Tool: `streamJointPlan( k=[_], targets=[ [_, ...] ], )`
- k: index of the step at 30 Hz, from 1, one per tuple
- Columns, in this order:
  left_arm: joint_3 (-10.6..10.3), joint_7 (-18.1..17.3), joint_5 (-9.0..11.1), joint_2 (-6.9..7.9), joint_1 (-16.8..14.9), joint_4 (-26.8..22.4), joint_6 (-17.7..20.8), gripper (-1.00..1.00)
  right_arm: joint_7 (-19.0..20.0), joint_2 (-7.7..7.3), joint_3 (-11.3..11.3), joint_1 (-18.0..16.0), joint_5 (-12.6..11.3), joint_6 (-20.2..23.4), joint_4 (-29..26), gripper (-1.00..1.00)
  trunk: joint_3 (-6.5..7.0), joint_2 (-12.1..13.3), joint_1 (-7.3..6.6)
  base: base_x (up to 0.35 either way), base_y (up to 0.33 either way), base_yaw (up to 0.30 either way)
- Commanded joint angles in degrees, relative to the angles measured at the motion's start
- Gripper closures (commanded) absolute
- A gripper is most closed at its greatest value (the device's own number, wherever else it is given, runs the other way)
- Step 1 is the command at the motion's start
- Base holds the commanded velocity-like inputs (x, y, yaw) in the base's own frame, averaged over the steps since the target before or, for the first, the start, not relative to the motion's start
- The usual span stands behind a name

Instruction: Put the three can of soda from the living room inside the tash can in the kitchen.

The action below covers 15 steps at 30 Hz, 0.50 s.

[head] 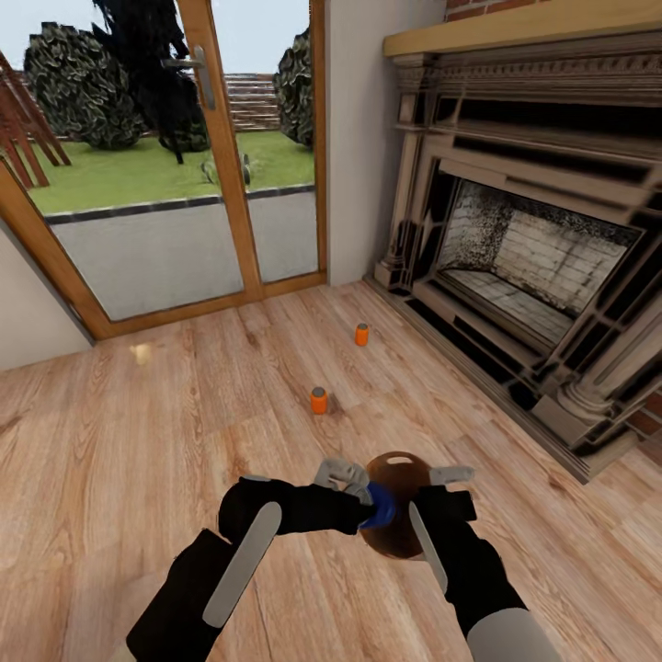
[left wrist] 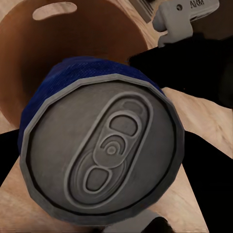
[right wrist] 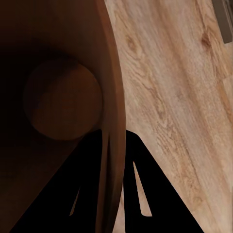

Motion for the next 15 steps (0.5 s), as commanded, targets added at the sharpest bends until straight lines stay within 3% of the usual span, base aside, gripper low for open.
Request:
streamJointPlan(
  k=[1,15],
  targets=[
    [-0.3,0.1,-0.1,-0.09,0.0,0.6,0.0,1.00,0.2,0.03,0.4,0.0,0.4,0.0,0.0,1.00,0.01,0.0,0.00,0.000,0.000,0.000],
    [-1.0,0.3,-0.2,-0.78,-0.1,3.8,-2.7,1.00,0.3,0.75,2.0,0.0,0.1,0.3,0.0,1.00,0.01,0.0,0.00,0.000,0.000,0.000]
  ],
)
